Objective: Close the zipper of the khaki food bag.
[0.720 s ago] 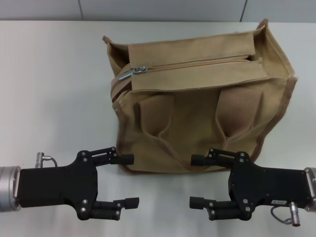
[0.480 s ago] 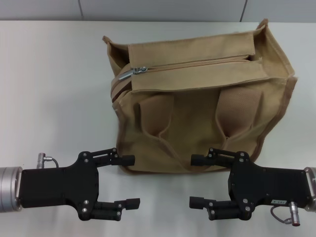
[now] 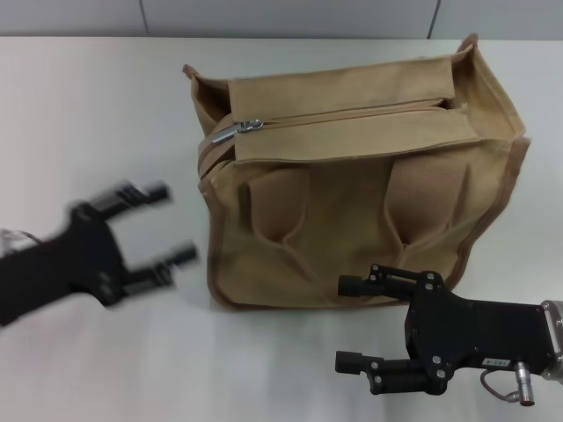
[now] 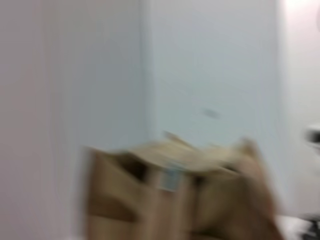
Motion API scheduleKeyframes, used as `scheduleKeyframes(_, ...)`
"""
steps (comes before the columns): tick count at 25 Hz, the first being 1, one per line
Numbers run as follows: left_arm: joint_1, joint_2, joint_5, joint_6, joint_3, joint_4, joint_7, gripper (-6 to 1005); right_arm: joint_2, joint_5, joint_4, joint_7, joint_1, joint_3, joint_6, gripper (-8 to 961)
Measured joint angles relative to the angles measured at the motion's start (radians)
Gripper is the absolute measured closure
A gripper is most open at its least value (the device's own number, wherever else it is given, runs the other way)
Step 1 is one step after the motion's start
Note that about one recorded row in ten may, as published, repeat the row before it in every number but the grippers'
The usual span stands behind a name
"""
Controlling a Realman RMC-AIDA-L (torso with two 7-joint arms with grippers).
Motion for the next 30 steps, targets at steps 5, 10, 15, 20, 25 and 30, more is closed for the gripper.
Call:
scheduleKeyframes(5, 0.060, 0.002, -0.081, -0.058, -0.196, 0.001, 0.041, 169, 0.000, 0.002, 0.030, -0.031, 0.000, 0.001, -0.001, 146)
scheduleKeyframes(10, 0.051, 0.001, -0.070, -0.138, -0.185, -0.003, 0.030, 169, 0.000, 0.012, 0.045, -0.051, -0.005, 0.009, 0.000, 146)
scheduleKeyframes(15, -0.014, -0.003, -0.053, -0.196, -0.113, -0.072, 0.034, 168, 0.000, 0.014, 0.050, -0.052, -0.004, 0.012, 0.003, 146)
scheduleKeyframes(20, -0.073, -0.005, -0.064, -0.270, -0.104, -0.137, 0.039, 168, 0.000, 0.015, 0.051, -0.052, -0.001, 0.012, 0.004, 145)
scheduleKeyframes(25, -0.078, -0.007, -0.187, -0.302, -0.108, -0.176, 0.031, 168, 0.000, 0.026, 0.055, -0.058, -0.004, 0.013, 0.006, 145)
scheduleKeyframes(30, -0.054, -0.005, -0.276, -0.271, -0.107, -0.190, 0.028, 168, 0.000, 0.027, 0.070, -0.089, -0.009, 0.026, 0.010, 146)
